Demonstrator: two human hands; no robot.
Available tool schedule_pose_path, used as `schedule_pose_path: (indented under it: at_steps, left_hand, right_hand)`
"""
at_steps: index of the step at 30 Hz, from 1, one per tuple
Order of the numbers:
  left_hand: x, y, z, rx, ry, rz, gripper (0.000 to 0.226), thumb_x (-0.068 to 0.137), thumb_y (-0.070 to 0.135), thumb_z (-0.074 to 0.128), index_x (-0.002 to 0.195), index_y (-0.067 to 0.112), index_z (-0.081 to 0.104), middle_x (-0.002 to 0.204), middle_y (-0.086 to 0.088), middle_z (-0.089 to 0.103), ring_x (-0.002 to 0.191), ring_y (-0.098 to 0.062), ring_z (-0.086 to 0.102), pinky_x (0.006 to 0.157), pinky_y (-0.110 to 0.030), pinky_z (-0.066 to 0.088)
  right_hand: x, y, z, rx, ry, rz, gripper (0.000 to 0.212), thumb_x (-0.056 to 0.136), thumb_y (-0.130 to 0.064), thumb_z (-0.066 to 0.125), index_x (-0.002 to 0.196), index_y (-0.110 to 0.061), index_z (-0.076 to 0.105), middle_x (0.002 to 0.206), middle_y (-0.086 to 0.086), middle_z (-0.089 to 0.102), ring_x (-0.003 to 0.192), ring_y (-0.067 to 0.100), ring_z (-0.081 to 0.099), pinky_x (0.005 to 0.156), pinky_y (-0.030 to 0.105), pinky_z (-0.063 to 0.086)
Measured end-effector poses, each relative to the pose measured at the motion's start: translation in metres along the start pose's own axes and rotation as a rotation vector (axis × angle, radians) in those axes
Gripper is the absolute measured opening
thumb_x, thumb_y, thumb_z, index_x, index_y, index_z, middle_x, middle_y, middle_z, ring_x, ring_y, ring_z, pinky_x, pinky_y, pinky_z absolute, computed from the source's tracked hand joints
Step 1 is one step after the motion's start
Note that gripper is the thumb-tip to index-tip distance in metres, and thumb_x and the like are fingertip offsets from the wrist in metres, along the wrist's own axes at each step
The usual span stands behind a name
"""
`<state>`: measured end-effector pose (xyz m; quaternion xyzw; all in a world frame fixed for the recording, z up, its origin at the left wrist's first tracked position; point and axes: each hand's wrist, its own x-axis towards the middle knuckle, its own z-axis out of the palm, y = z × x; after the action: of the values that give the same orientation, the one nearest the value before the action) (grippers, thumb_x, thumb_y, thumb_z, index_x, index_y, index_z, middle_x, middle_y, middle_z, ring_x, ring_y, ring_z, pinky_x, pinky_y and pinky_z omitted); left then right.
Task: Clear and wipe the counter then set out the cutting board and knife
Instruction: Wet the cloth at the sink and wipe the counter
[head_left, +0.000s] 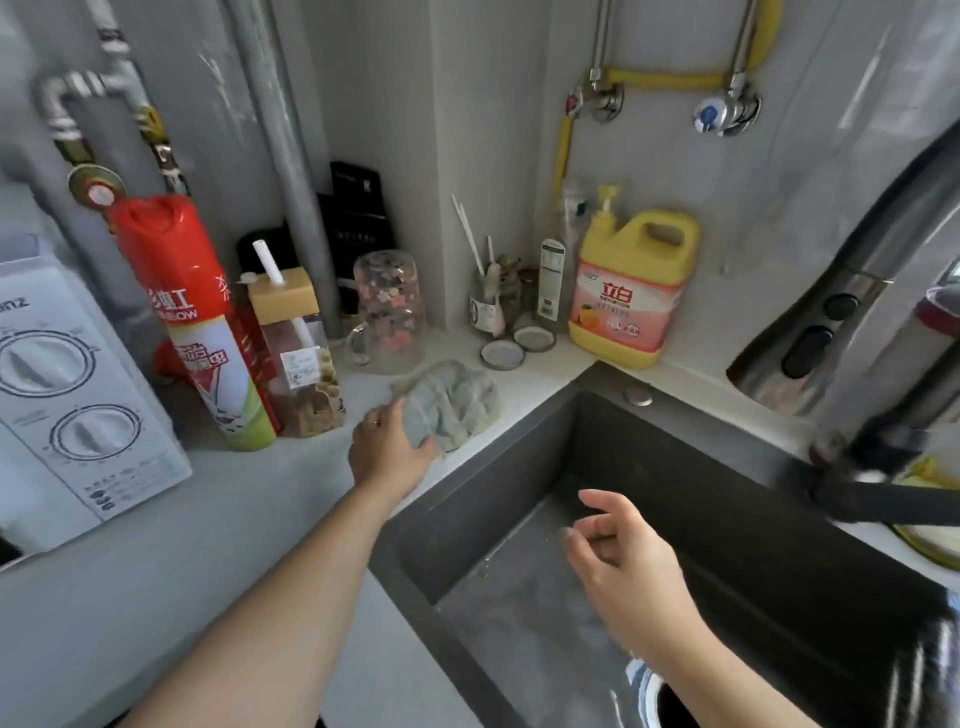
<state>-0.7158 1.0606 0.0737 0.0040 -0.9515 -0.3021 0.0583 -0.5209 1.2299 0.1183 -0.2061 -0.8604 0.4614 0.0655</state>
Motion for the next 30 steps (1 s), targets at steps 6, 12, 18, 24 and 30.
schedule_pose_path:
  at_steps: [6,12,18,24,30]
  left_hand:
    - [0.066,-0.013,0.035,0.207,-0.127,-0.096,0.076,0.077,0.050,0.057,0.138,0.016,0.026,0.139,-0.016,0.039,0.125,-0.036,0.038,0.098,-0.043,0.038]
    - [0.048,0.021,0.025,-0.151,-0.121,0.040,0.040,0.075,0.030,0.069,0.102,0.004,0.053,0.105,-0.018,0.060,0.095,-0.034,0.056,0.073,-0.034,0.044]
    - [-0.086,0.064,-0.020,-0.851,-0.373,0.159,0.028,0.067,0.022,0.077,0.084,0.032,0.057,0.087,0.005,0.068,0.079,-0.011,0.066,0.062,-0.021,0.053]
    - [-0.217,0.091,-0.040,-1.091,-0.801,0.234,0.058,0.037,0.025,0.081,0.090,0.017,0.061,0.081,-0.005,0.066,0.073,-0.019,0.063,0.064,-0.028,0.052]
    - [-0.331,0.136,-0.023,-1.242,-1.131,-0.093,0.023,0.035,0.015,0.080,0.046,0.011,0.060,0.040,-0.003,0.050,0.035,-0.010,0.045,0.039,-0.017,0.035]
  right_hand:
    - [0.024,0.008,-0.003,-0.061,0.031,0.017,0.035,0.082,-0.021,0.063,0.116,-0.026,0.054,0.086,-0.008,0.064,0.073,0.009,0.064,0.070,0.014,0.049]
    - [0.029,0.013,-0.014,-0.028,0.045,0.023,0.034,0.083,-0.021,0.062,0.115,-0.027,0.054,0.087,-0.012,0.065,0.071,-0.005,0.060,0.059,0.003,0.043]
    - [-0.002,0.008,-0.036,0.380,-0.051,0.251,0.069,0.061,-0.049,0.075,0.123,-0.038,0.048,0.111,-0.004,0.066,0.094,0.006,0.065,0.080,0.028,0.055]
    - [-0.082,0.040,-0.098,0.921,-0.260,0.358,0.046,0.076,-0.043,0.068,0.111,-0.013,0.065,0.108,0.017,0.071,0.097,0.032,0.068,0.081,0.044,0.056]
    - [-0.193,0.096,-0.168,0.885,0.140,0.157,0.037,0.062,-0.009,0.070,0.099,-0.013,0.070,0.094,0.017,0.073,0.087,0.030,0.070,0.074,0.033,0.060]
